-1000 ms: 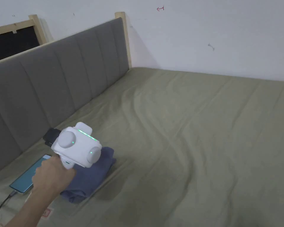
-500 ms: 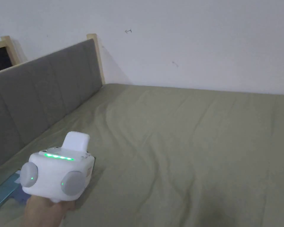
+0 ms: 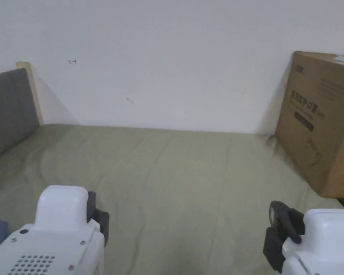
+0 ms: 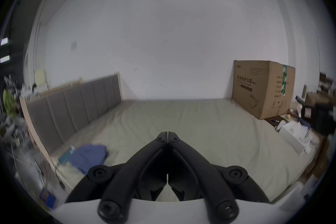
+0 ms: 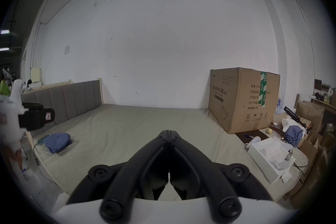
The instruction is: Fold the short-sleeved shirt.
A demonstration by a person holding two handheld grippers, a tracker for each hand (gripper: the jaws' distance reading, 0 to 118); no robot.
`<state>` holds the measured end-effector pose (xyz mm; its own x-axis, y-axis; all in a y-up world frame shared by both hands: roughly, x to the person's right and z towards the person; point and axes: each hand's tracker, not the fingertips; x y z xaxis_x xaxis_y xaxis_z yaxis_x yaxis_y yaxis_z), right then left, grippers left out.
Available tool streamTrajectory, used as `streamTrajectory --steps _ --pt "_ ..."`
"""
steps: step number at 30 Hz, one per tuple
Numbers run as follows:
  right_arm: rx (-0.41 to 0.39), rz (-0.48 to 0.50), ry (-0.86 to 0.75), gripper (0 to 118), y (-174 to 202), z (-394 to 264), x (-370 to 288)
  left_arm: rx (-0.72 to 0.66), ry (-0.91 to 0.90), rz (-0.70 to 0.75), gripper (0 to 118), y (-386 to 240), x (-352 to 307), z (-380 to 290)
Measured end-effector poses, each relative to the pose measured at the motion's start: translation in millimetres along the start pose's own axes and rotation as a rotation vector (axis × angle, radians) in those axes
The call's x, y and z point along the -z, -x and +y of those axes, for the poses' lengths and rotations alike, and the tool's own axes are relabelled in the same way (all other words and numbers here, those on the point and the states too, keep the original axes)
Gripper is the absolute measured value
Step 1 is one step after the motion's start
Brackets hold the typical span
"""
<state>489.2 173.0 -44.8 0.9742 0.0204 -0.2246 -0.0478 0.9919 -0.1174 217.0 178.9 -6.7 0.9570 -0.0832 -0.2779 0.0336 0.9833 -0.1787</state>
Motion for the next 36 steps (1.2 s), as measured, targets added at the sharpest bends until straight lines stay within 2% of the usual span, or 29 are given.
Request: streamTrajectory --steps 1,3,5,6,8,10,13,14,15,16,17,18,19,20,23,27,29,32,36 --pt "0.02 -0.009 -0.013 0 -0.3 2.5 -0.9 0.035 -0.056 -0.005 0 -8.2 -3.2 -0.9" --pt "0.012 -0.005 -0.052 0 1.3 9.2 -2.1 -0.007 -0.038 0.027 0 -28.9 1.1 6.8" --pt "-0.038 -0.016 -0.073 0 4.9 15.1 -1.2 -0.062 -0.042 -0.095 0 -34.2 -3.0 16.1" --pt "-0.035 -0.02 -0.079 0 3.4 16.7 -2.4 -0.032 -0.075 -0.111 0 -37.6 -9.6 16.8" --pt "0.012 -0.027 -0.074 0 -0.9 18.8 -7.1 -0.035 -0.103 0.015 0 -47.6 -18.5 20.4" --pt "0.044 -0.03 -0.079 0 -5.5 14.3 -15.3 -0.04 -0.078 -0.051 0 -46.0 -25.8 19.8" --pt "0.012 -0.039 -0.081 0 -5.3 7.9 -27.5 -0.079 -0.065 -0.056 0 -42.9 -39.8 11.9" --pt "-0.005 -0.058 -0.079 0 -4.8 6.9 -29.8 -0.073 -0.059 -0.036 5 -43.6 -43.1 10.4" --pt "0.0 -0.059 -0.081 9 -5.5 6.5 -31.6 -0.028 -0.062 -0.026 32 -43.9 -45.0 10.7" --pt "0.006 -0.057 -0.08 25 -5.9 7.1 -32.7 0.009 -0.069 -0.018 68 -43.8 -47.1 11.7" --pt "0.024 -0.047 -0.08 49 -7.6 7.2 -34.5 0.014 -0.067 -0.002 100 -44.2 -48.9 12.4" --pt "0.041 -0.04 -0.076 89 -9.5 7.2 -35.9 -0.002 -0.067 -0.005 117 -42.7 -51.9 13.2" --pt "0.057 -0.044 -0.067 110 -10.1 7.2 -36.5 -0.054 -0.081 -0.018 118 -40.2 -55.0 15.9" --pt "0.069 -0.054 -0.062 118 -10.0 7.2 -36.5 -0.099 -0.108 -0.049 118 -37.2 -60.0 17.1" --pt "0.083 -0.03 -0.079 118 -13.9 11.3 -47.4 -0.139 -0.077 -0.054 118 -32.2 -62.7 27.2" --pt "0.041 -0.071 -0.126 118 -15.1 19.5 -57.0 -0.168 0.009 -0.007 118 -30.6 -62.9 34.3" --pt "0.031 -0.105 -0.143 118 -16.1 22.6 -60.8 -0.148 -0.001 -0.014 118 -34.4 -65.8 32.5" --pt "0.058 -0.108 -0.14 118 -21.1 25.2 -62.5 -0.048 -0.012 -0.017 118 -45.0 -71.0 28.9" --pt "0.064 -0.1 -0.13 118 -21.4 21.5 -61.7 -0.053 -0.02 -0.07 118 -53.8 -74.9 24.7"
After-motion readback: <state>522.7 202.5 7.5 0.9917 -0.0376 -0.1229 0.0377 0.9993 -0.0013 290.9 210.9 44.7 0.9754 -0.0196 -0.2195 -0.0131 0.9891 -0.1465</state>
